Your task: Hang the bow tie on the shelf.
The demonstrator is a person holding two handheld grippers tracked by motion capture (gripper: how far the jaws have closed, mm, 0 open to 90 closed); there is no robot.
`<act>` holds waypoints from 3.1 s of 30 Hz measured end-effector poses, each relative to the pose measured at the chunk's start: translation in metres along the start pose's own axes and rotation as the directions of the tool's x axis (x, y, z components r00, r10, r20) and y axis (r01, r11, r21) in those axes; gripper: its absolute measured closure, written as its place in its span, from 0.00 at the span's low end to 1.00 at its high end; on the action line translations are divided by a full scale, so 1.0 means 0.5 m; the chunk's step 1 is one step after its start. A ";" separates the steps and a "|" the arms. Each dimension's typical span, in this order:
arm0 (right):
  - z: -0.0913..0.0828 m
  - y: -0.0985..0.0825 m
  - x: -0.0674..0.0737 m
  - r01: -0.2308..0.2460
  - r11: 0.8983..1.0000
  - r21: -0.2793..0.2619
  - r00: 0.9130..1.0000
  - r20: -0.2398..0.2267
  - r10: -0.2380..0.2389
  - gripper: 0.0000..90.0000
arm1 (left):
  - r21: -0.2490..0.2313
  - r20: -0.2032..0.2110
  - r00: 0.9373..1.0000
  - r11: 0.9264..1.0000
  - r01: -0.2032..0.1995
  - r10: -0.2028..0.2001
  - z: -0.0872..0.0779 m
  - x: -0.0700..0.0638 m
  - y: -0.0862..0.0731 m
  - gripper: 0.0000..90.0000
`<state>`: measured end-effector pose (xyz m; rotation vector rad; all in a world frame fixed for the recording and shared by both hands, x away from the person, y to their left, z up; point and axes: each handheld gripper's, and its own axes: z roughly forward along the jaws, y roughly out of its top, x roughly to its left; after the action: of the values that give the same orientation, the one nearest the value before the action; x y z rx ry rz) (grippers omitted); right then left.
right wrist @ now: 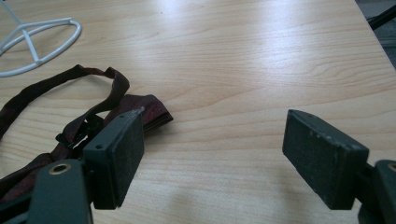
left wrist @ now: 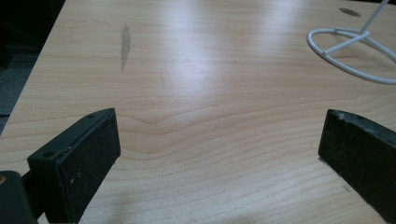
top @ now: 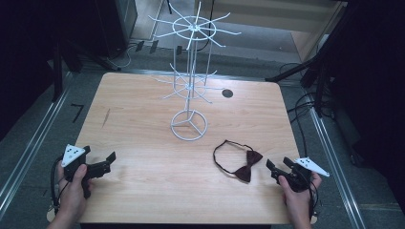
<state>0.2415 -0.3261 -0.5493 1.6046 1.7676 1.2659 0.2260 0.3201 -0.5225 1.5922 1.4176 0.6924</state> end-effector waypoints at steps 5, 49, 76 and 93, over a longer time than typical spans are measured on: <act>-0.002 0.004 0.013 0.041 0.999 0.006 0.999 -0.016 -0.041 0.20 | -0.003 -0.004 1.000 1.000 -0.011 0.011 -0.002 -0.002 -0.001 0.00; 0.113 0.034 0.201 0.250 0.941 0.228 0.946 -0.265 -0.187 0.00 | 0.044 0.012 0.996 0.995 -0.084 0.084 0.006 -0.013 0.002 0.00; 0.104 0.017 0.180 0.263 0.948 0.180 0.962 -0.127 -0.243 0.70 | 0.046 0.014 0.997 0.996 -0.081 0.081 0.007 -0.012 0.002 0.00; 0.099 0.016 0.197 0.311 0.937 0.160 0.949 -0.093 -0.300 0.71 | 0.047 0.020 0.997 0.996 -0.070 0.069 0.007 -0.010 0.002 0.00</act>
<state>0.2628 -0.2179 -0.5419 1.3163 2.1223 1.0539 0.2287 0.3143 -0.5225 1.6880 1.3797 0.6868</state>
